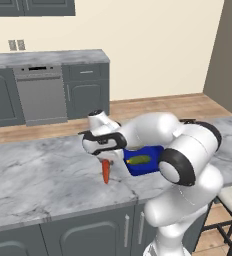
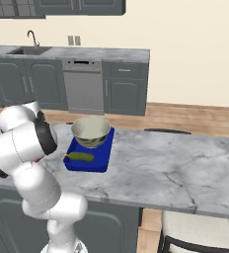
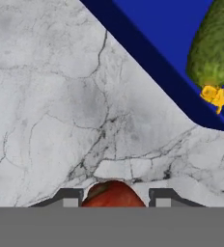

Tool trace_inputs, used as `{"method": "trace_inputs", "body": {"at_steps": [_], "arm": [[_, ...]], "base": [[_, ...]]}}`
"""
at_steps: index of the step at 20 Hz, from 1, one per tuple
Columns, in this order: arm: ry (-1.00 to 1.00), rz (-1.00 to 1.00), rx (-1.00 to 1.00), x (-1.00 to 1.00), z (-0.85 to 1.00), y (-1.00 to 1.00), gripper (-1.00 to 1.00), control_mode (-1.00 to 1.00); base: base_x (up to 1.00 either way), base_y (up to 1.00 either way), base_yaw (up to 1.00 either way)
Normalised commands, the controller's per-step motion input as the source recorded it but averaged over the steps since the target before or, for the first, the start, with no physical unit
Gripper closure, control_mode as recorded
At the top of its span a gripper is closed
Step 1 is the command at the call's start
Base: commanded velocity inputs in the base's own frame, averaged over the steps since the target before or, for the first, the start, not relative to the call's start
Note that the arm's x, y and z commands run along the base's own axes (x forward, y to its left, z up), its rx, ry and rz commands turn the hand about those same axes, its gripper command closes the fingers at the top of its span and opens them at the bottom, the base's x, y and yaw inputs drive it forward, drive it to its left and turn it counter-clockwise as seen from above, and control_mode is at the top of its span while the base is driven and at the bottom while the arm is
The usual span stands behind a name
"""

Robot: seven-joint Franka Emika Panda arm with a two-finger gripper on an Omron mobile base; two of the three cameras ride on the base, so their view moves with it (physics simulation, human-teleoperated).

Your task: Place the two vegetables and bowl onto the tray for setting up a vegetable dip station.

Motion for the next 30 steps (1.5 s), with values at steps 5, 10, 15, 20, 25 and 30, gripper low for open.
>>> {"method": "trace_inputs", "body": {"at_steps": [5, 10, 15, 20, 25, 30], "arm": [[0.01, -0.02, 0.00, -0.32, 0.21, 0.00, 1.00, -1.00], [0.01, -0.07, 0.00, -0.34, 0.19, -0.05, 1.00, -1.00], [0.01, -0.16, 0.00, -0.32, 0.12, -0.12, 1.00, -1.00], [0.02, -0.22, 0.00, -0.28, 0.09, -0.14, 1.00, -1.00], [0.02, -0.22, 0.00, -0.24, 0.10, -0.19, 1.00, -1.00], [0.02, -0.21, 0.00, -0.20, 0.10, -0.22, 1.00, -1.00]], "base": [[0.00, 0.00, 0.00], [0.00, 0.00, 0.00], [0.00, 0.00, 0.00], [0.00, 0.00, 0.00], [0.00, 0.00, 0.00], [0.00, 0.00, 0.00]]}}
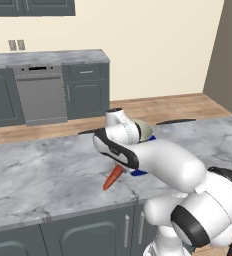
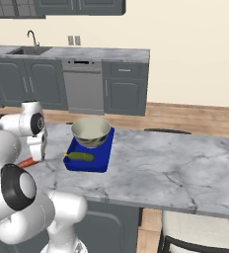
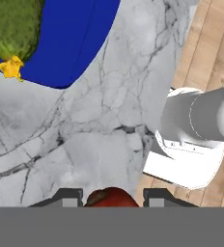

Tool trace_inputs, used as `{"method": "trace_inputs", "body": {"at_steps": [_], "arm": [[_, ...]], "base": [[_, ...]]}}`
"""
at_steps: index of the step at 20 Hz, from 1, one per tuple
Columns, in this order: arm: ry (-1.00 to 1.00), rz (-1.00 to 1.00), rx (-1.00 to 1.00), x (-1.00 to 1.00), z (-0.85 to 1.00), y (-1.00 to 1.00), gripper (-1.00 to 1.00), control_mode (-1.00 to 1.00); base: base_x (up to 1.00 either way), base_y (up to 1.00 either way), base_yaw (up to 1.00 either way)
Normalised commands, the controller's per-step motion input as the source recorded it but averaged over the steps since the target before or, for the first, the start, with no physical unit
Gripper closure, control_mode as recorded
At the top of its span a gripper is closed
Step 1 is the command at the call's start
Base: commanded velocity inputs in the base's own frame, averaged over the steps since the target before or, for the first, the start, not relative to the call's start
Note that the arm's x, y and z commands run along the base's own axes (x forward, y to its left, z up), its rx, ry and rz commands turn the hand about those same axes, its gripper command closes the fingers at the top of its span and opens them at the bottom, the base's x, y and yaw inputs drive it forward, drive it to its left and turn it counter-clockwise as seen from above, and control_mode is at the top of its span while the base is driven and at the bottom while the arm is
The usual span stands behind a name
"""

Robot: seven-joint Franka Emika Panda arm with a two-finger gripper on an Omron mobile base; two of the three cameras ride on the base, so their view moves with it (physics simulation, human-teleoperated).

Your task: Place the two vegetables and bowl onto the tray for setting up a vegetable dip station.

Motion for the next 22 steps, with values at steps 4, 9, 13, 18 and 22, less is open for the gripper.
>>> {"method": "trace_inputs", "body": {"at_steps": [4, 9, 13, 18, 22], "arm": [[0.01, -0.19, 0.00, -0.15, 0.07, -0.27, 1.00, -1.00], [0.00, -0.12, 0.00, -0.13, 0.04, -0.32, 1.00, -1.00], [0.02, -0.11, -0.02, -0.04, 0.00, -0.33, 1.00, -1.00], [0.01, -0.08, -0.02, 0.00, 0.00, -0.33, 1.00, -1.00], [0.01, -0.09, 0.00, 0.00, 0.00, -0.33, 1.00, -1.00]], "base": [[0.00, 0.00, 0.00], [0.00, 0.00, 0.00], [0.00, 0.00, 0.00], [0.00, 0.00, 0.00], [0.00, 0.00, 0.00]]}}
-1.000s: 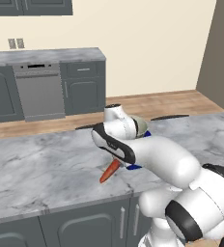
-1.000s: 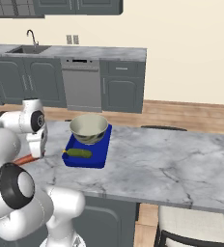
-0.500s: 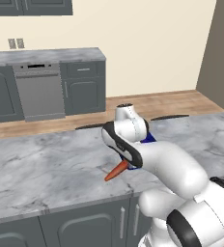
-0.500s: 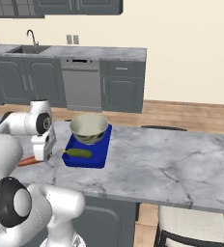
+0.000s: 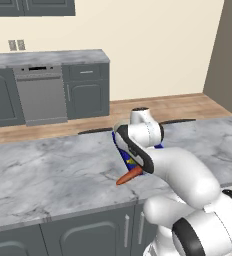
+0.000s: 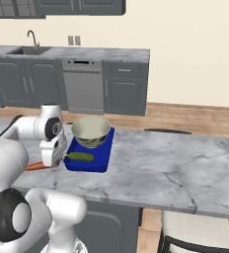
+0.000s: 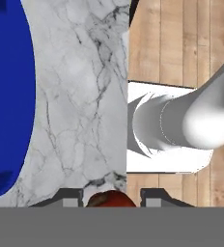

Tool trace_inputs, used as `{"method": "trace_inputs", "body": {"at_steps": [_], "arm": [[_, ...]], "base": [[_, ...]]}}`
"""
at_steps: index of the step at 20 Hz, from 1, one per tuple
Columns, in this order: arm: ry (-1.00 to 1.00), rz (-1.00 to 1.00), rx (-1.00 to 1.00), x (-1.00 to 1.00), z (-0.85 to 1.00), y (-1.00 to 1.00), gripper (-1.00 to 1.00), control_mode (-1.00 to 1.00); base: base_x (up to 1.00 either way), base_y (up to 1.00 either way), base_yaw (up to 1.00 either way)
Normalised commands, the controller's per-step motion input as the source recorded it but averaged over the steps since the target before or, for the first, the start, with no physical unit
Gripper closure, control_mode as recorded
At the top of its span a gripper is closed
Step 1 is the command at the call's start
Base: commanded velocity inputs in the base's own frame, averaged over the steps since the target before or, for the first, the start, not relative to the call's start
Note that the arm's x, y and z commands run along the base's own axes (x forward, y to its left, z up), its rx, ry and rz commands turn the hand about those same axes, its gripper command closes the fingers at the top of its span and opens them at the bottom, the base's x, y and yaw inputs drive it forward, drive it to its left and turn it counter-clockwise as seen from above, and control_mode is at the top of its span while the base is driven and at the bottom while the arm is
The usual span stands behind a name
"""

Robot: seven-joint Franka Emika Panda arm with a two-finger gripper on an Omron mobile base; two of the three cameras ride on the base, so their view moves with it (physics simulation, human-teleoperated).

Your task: Place the two vegetables and bowl onto the tray for setting up a vegetable dip station.

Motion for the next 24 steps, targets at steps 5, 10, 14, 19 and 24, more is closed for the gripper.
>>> {"method": "trace_inputs", "body": {"at_steps": [5, 10, 14, 19, 24], "arm": [[0.05, -0.08, 0.00, 0.01, 0.00, -0.34, 1.00, -1.00], [0.06, -0.08, -0.01, 0.07, 0.00, -0.32, 1.00, -1.00], [0.01, -0.10, 0.00, 0.11, 0.06, -0.27, 1.00, -1.00], [0.00, -0.07, 0.00, 0.09, 0.11, -0.24, 1.00, -1.00], [0.00, -0.06, 0.00, 0.10, 0.06, -0.24, 1.00, -1.00]], "base": [[0.00, 0.00, 0.00], [0.00, 0.00, 0.00], [0.00, 0.00, 0.00], [0.00, 0.00, 0.00], [0.00, 0.00, 0.00]]}}
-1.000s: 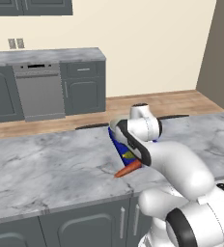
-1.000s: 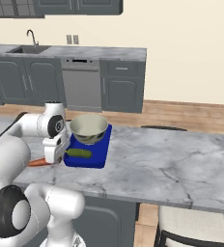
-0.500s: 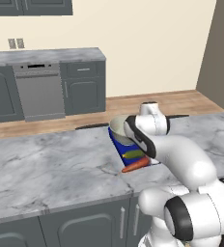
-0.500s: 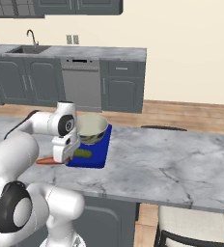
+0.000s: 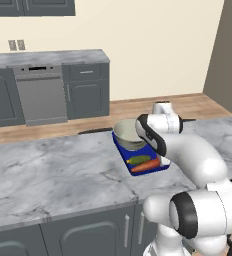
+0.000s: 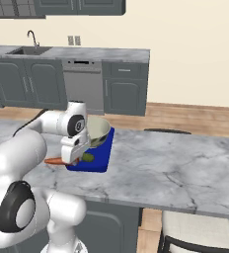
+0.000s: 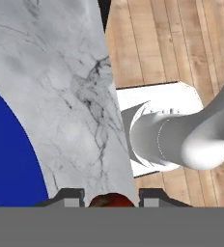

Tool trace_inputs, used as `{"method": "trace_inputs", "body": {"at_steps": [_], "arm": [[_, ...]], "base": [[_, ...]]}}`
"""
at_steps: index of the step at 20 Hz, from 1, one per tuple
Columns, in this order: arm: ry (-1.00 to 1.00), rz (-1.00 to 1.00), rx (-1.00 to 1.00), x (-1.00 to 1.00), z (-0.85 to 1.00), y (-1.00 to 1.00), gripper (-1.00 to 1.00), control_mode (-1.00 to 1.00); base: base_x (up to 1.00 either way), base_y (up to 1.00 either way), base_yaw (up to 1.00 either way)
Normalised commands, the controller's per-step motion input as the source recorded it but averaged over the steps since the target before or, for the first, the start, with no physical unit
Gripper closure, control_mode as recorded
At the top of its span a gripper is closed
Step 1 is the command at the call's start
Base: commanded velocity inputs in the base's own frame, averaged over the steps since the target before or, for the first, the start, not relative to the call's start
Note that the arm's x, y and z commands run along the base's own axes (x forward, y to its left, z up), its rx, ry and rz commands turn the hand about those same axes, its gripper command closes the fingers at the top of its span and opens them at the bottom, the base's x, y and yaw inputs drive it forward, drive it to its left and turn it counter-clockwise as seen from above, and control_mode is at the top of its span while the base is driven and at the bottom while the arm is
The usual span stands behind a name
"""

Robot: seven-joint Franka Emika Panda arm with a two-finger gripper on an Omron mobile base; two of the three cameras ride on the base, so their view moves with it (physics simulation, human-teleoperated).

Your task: Place the two vegetables and bowl onto the tray for setting up a vegetable dip station.

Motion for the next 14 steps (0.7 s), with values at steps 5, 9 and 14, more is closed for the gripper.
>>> {"method": "trace_inputs", "body": {"at_steps": [5, 9, 14], "arm": [[0.00, -0.07, -0.01, 0.14, 0.00, -0.22, 1.00, -1.00], [-0.03, -0.09, -0.05, 0.19, -0.08, -0.08, 1.00, -1.00], [-0.13, -0.07, -0.05, 0.23, -0.10, -0.02, 1.00, -1.00]], "base": [[0.00, 0.00, 0.00], [0.00, 0.00, 0.00], [0.00, 0.00, 0.00]]}}
